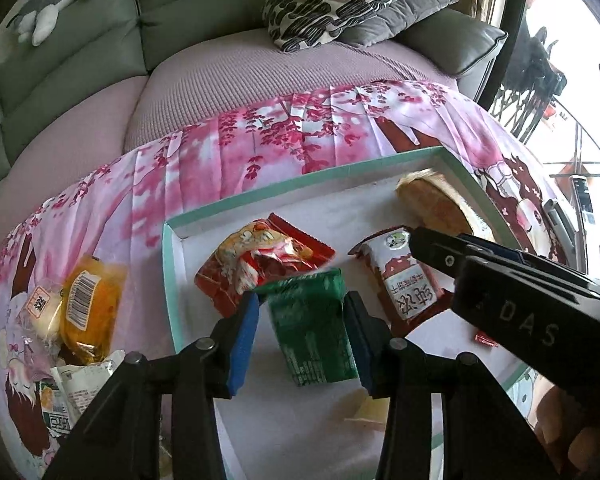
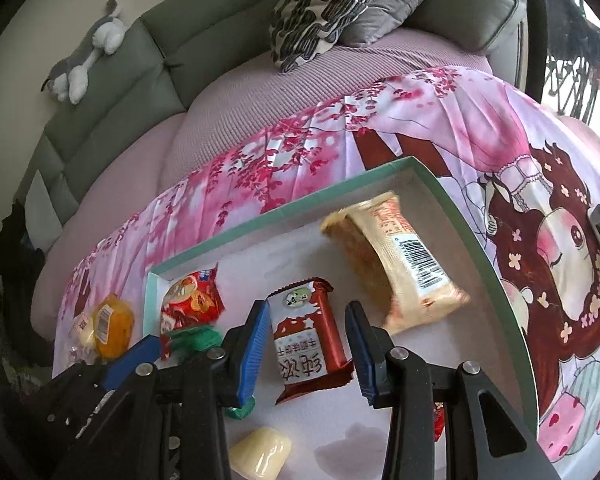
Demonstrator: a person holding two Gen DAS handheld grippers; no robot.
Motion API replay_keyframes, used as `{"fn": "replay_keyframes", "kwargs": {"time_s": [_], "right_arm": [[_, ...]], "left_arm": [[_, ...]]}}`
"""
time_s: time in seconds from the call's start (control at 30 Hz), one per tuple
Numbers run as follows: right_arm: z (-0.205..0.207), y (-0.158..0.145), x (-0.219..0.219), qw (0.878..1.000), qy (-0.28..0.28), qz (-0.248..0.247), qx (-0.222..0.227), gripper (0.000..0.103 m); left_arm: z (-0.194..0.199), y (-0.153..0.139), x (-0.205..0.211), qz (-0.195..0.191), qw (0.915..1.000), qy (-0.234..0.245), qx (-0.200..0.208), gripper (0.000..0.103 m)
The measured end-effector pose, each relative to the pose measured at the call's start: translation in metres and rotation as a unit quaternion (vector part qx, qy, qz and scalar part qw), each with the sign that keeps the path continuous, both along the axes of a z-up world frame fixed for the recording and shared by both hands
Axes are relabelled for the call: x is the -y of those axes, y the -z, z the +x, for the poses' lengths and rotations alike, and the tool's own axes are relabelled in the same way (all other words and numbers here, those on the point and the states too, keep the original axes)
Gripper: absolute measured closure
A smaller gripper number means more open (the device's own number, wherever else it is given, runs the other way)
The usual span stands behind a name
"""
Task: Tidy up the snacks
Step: 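Carry the green box and biscuit pack over the tray and open both tools, then return both tools to the snack pile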
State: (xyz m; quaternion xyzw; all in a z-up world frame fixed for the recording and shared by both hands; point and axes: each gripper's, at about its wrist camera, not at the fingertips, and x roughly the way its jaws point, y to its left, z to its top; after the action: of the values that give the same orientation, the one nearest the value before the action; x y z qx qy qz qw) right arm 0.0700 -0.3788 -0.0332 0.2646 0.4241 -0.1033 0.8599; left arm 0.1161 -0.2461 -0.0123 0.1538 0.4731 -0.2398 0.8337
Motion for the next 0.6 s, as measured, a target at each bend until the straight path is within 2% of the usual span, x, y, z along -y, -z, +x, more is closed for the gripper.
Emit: {"fn": "replay_keyframes", "kwargs": {"time_s": [0.07,0.13,0.17,0.33,0.43,0.5,0.57,0.6], "right_arm": [[-0.001,-0.002,0.001,1.0,0.002,-0.001,0.003,0.061],[-0.002,-0.004,0.002,1.0,0.005,-0.002,0.005,0.061],[-0.002,-0.004,0.002,1.0,0.006,-0.003,0.005,0.061],[-0.001,-0.002,0.001,1.0,0.003,-0.005,-0.003,0.061],[0.002,-0.001,-0.005,1.0,-0.008,-0.02,-0.013,0.061],[0.004,-0.001,-0.009,1.0,-0.016,-0.021,-0.015,0.06],[0.006,0.0,-0.013,0.999,-0.025,-0.024,-0.019,0.053],[0.007,0.001,-0.015,0.999,-0.028,-0.027,-0.022,0.041]], "left_arm": [[-0.001,-0.005,-0.002,0.0,1.0,-0.003,0.006,0.057],[-0.002,-0.01,-0.006,-0.002,0.9999,-0.008,0.011,0.046],[-0.002,-0.012,-0.009,-0.004,0.9998,-0.012,0.013,0.045],[-0.001,-0.023,-0.025,-0.013,0.999,-0.033,0.026,0.045],[0.008,-0.027,-0.045,-0.02,0.9961,-0.079,0.034,0.041],[0.015,-0.028,-0.063,-0.023,0.9912,-0.124,0.039,0.039],[0.023,-0.028,-0.085,-0.025,0.9836,-0.174,0.041,0.031],[0.025,-0.028,-0.094,-0.026,0.98,-0.193,0.042,0.023]]}}
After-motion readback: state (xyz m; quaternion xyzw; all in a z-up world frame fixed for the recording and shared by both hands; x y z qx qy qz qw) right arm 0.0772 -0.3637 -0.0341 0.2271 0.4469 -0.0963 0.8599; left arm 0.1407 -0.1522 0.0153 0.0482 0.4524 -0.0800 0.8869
